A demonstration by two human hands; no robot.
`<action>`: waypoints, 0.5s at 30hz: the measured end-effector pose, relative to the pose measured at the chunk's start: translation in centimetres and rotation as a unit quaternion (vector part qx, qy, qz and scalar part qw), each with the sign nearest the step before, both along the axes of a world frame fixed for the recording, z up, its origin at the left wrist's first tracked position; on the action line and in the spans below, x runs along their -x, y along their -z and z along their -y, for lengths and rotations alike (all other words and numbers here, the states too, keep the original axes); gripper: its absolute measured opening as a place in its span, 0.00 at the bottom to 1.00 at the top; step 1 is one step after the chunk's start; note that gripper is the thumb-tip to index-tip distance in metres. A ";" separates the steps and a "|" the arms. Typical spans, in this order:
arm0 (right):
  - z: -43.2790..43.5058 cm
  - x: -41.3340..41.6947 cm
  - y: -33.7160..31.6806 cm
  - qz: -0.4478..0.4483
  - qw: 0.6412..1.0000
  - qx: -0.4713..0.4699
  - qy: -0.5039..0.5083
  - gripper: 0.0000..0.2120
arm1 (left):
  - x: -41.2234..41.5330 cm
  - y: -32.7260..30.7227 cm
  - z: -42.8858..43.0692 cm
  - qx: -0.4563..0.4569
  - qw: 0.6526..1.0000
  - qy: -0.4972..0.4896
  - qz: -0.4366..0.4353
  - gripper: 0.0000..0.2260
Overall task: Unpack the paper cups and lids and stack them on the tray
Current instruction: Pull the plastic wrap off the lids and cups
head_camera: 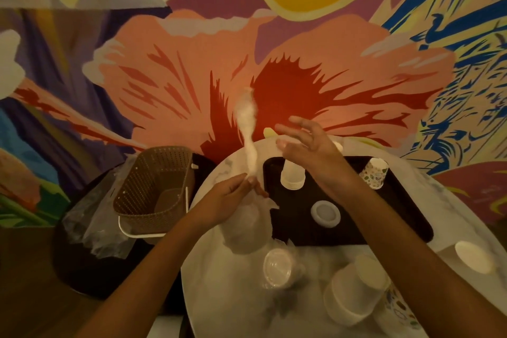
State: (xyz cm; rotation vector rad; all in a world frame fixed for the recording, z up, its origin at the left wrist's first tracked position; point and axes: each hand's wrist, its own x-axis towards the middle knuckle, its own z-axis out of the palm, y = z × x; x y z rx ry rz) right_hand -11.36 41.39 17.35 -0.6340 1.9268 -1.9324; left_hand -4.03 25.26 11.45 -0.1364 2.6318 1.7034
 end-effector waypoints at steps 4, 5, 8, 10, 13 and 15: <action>1.3 -1.0 2.0 -0.019 0.978 -0.207 -0.003 0.17 | 0.0 -0.5 -0.6 -0.004 1.000 0.018 -0.018 0.13; 1.5 -1.3 2.5 0.018 0.973 -0.228 -0.023 0.19 | -0.1 -0.7 -0.9 -0.002 1.000 0.021 -0.012 0.12; 1.6 -2.1 3.0 0.055 0.981 -0.184 -0.033 0.12 | -0.3 -0.7 -1.6 -0.005 0.998 0.052 0.035 0.10; 1.3 -2.0 2.8 0.020 0.989 -0.146 0.018 0.08 | -0.8 -0.6 -1.7 -0.016 0.995 0.061 0.083 0.10; 0.6 -1.4 2.6 -0.005 0.993 -0.114 0.042 0.10 | -1.3 0.0 -1.1 -0.064 0.988 0.053 0.129 0.08; 0.2 -1.2 2.5 0.050 0.995 -0.073 0.050 0.12 | -1.8 0.3 -0.9 -0.116 0.982 0.051 0.139 0.07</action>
